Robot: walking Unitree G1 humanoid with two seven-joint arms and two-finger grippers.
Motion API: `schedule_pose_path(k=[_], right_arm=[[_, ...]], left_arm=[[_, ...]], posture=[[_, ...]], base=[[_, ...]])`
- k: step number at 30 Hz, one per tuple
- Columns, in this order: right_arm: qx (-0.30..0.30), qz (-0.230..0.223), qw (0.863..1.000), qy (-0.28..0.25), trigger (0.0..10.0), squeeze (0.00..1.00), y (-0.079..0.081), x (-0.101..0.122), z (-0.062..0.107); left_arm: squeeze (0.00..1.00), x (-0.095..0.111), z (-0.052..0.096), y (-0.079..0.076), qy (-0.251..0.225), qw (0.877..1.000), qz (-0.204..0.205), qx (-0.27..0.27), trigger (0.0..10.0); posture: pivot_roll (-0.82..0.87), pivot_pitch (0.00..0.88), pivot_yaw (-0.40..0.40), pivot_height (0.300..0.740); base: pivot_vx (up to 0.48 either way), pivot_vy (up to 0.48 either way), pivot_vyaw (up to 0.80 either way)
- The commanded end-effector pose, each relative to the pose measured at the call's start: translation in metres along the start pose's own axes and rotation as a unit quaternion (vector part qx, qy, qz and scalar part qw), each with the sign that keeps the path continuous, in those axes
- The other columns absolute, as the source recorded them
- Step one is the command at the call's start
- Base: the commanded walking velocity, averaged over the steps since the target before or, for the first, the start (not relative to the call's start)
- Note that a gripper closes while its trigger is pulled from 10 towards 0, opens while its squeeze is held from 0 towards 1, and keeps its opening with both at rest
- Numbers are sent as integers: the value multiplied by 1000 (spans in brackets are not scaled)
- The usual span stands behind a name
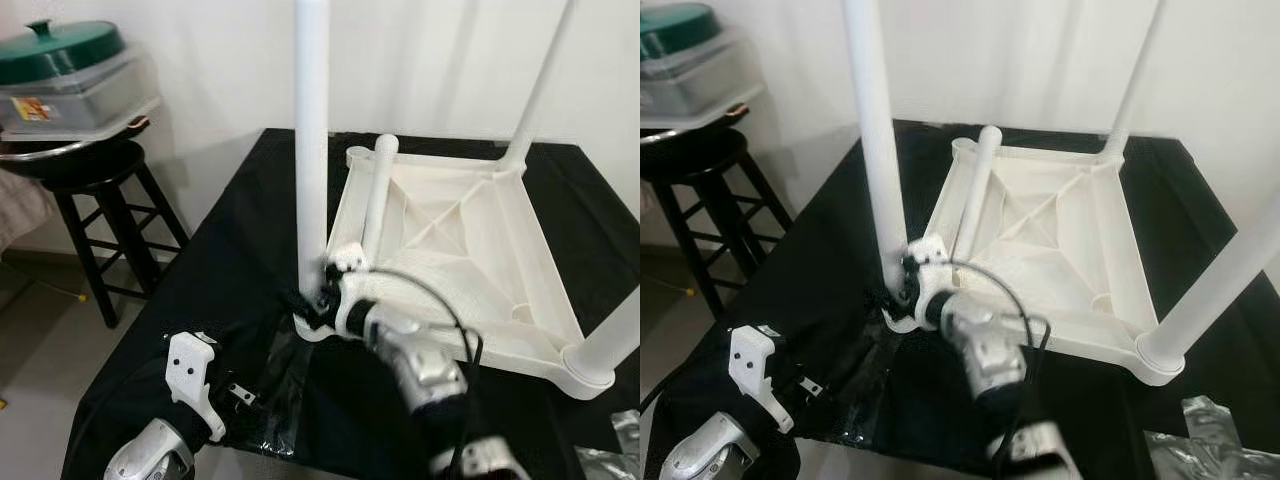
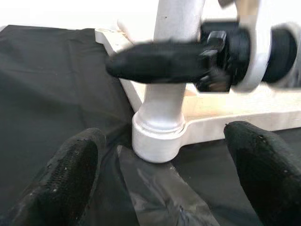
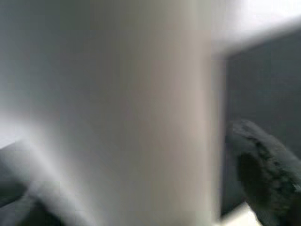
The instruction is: Building children table
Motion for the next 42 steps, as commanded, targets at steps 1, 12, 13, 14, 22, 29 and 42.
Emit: schedule_pose_path(k=[1,12,13,14,22,29,42], right_arm=[[46,27,999,6,10000,525,4,2,-3],[49,33,998,6,10000,0,-26,29,-7],[45,30,998,10,10000,0,-29,29,-8],[45,30,998,10,10000,0,-29,29,-8],[61,11,998,13,0,0,-30,24,-10],[34,-11,999,7,0,0,-28,9,-13],[-151,-97,983,-29,0,0,6,-40,-15]], left_arm=[[0,-4,2,0,10,1000,4,0,10000],[0,-4,0,1,10,1000,2,2,10000],[0,-4,0,1,10,1000,2,1,10000],[0,-4,0,1,10,1000,2,1,10000],[0,-5,2,1,11,1000,2,2,10000],[0,-5,3,1,12,1000,3,2,10000],[0,-6,3,2,14,1000,4,-3,10000]], posture=[[16,36,2,740],[30,25,2,740],[33,25,0,740],[33,25,0,740],[36,28,-1,740],[30,36,-5,740],[0,49,16,740]], base=[[0,0,0],[0,0,0],[0,0,0],[0,0,0],[0,0,0],[0,0,0],[0,0,0]])
Point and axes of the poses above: a point about 5 cm out from each wrist's last joint towards the gripper, its own z axis pointing back from the gripper into the wrist, its own x axis along the axis of the wrist's last joint, y = z × x, the point moved 3 cm from there along -z, pointing out of the wrist towards the gripper, and after that the axes turned 6 degrees about -z, right-handed, at the moved point
